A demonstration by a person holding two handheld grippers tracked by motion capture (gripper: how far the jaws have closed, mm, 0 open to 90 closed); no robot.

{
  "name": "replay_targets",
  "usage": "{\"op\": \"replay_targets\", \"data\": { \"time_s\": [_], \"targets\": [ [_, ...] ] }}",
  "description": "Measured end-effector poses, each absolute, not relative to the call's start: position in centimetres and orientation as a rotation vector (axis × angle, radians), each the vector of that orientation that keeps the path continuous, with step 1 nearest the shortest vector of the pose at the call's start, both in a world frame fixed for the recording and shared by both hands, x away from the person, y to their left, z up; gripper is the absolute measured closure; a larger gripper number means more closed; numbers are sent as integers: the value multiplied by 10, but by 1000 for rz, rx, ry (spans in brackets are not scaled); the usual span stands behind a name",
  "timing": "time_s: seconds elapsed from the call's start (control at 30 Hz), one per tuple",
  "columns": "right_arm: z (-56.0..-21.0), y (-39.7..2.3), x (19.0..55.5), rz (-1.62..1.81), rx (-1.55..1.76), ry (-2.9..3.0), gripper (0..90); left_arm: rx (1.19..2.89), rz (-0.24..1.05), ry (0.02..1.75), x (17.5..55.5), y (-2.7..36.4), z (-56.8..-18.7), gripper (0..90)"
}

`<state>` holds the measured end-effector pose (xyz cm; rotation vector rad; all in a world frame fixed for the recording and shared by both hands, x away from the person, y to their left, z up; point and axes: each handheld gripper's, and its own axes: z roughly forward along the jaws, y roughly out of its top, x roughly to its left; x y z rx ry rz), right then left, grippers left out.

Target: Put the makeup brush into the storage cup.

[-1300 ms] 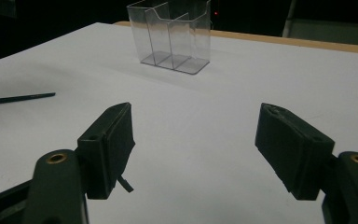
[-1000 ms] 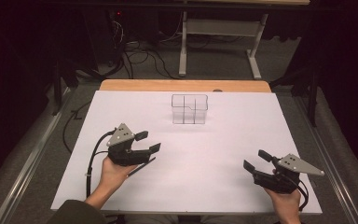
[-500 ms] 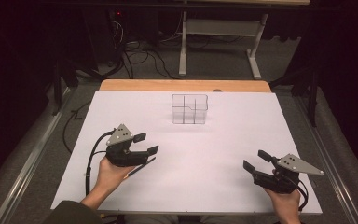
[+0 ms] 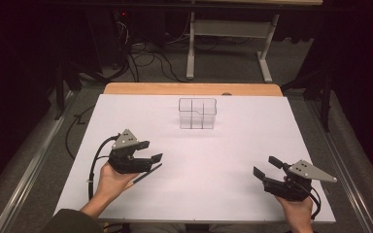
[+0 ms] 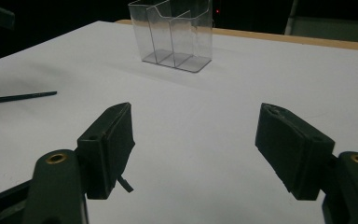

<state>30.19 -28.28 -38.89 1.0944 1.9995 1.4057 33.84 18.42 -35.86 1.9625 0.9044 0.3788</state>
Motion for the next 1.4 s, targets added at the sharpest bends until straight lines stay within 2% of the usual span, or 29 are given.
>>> {"op": "replay_targets", "data": {
  "time_s": [0.33, 0.6, 1.4],
  "targets": [
    [-389, -283, 302, 1405, 1091, 2003, 289, 2016, 365, 931, 341, 187, -359, 339],
    [-389, -283, 302, 1403, 1094, 2002, 290, 2114, 411, 918, 341, 183, -359, 335],
    [-390, -282, 303, 1395, 1093, 2008, 291, 2279, 322, 950, 349, 179, -361, 377]
  ]
}}
